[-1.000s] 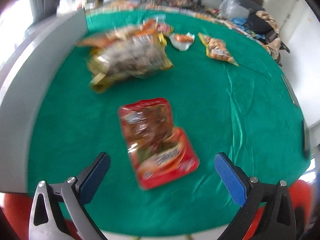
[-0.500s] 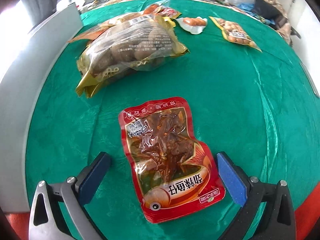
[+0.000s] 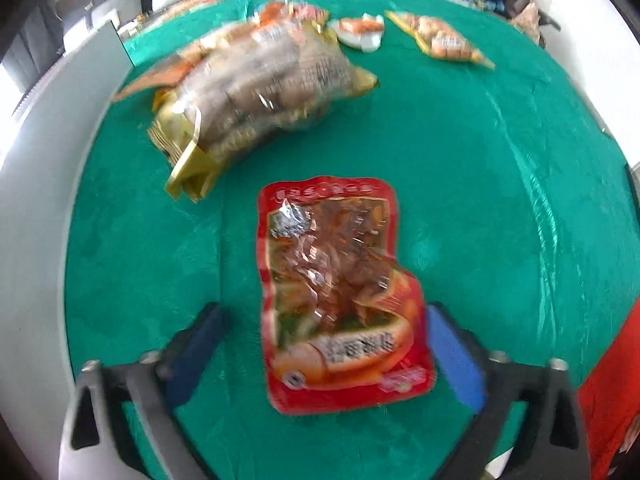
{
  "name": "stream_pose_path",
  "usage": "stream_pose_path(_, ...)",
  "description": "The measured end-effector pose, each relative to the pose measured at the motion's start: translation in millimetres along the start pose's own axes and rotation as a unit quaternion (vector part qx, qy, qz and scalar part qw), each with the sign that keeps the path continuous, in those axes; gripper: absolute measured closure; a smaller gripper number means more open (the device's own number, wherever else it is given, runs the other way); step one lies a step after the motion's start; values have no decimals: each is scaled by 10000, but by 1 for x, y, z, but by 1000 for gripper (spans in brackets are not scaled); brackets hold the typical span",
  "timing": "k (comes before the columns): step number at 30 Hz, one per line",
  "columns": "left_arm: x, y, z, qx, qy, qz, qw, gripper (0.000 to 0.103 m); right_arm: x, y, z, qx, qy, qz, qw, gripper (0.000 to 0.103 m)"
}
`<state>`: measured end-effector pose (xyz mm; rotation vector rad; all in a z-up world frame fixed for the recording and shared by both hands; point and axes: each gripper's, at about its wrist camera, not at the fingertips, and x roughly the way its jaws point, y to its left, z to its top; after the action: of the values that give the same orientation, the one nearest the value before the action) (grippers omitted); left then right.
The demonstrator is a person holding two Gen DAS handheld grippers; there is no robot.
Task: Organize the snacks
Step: 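Grasp the red spicy-egg pouch with the left tool while the right tool grasps the peanut bag, then carry both packets into the white box and open both tools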
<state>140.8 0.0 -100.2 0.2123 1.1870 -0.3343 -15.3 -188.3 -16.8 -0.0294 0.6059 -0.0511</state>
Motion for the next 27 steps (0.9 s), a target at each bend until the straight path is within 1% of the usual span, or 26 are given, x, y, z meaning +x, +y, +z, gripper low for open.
stream_pose_path(1, -6, 0, -3, -3, -119, 34, 9999, 38, 1, 0, -1, 7, 25, -1, 10000, 10)
stream_pose_path(2, -10, 3, -5, -47, -149, 4, 9999, 47, 2, 0, -2, 32, 71, 8, 10000, 10)
stream_pose_path(3, -12, 5, -7, -69, -167, -4, 9998, 49, 5, -1, -3, 68, 135, 25, 9999, 10)
stream_pose_path(6, -17, 7, -20, -94, -285, 42, 9995, 51, 18, -11, -3, 348, 456, 226, 9981, 10)
stream_pose_path(8, -21, 10, -30, -125, -359, 42, 9993, 51, 35, -23, 4, 695, 705, 586, 9934, 10)
stream_pose_path(10, -22, 10, -37, -151, -440, 74, 9989, 50, 65, -38, 24, 959, 864, 1014, 9864, 10)
stream_pose_path(11, -23, 10, -42, -181, -483, 61, 9986, 50, 84, -43, 37, 991, 995, 1064, 9844, 10)
stream_pose_path(14, -25, 9, -50, -188, -559, 51, 9982, 50, 163, -53, 89, 976, 1647, 953, 9769, 10)
stream_pose_path(16, -27, 9, -53, -181, -563, 31, 9982, 49, 218, -55, 122, 1081, 1974, 953, 9697, 10)
stream_pose_path(19, -27, 10, -54, -147, -555, 15, 9984, 49, 279, -46, 159, 1194, 2265, 902, 9625, 10)
stream_pose_path(20, -27, 10, -55, -119, -555, 15, 9984, 49, 294, -39, 167, 1161, 2323, 896, 9615, 10)
stream_pose_path(21, -27, 10, -55, -104, -562, 10, 9984, 49, 313, -29, 175, 1083, 2397, 815, 9613, 10)
stream_pose_path(23, -27, 10, -56, -86, -594, -11, 9982, 49, 337, -13, 183, 859, 2582, 666, 9600, 10)
stream_pose_path(26, -27, 10, -56, -49, -633, -12, 9980, 48, 365, -2, 185, 624, 2899, 498, 9537, 11)
stream_pose_path(27, -28, 10, -56, -42, -642, -20, 9979, 48, 365, 0, 186, 536, 2848, 419, 9562, 18)
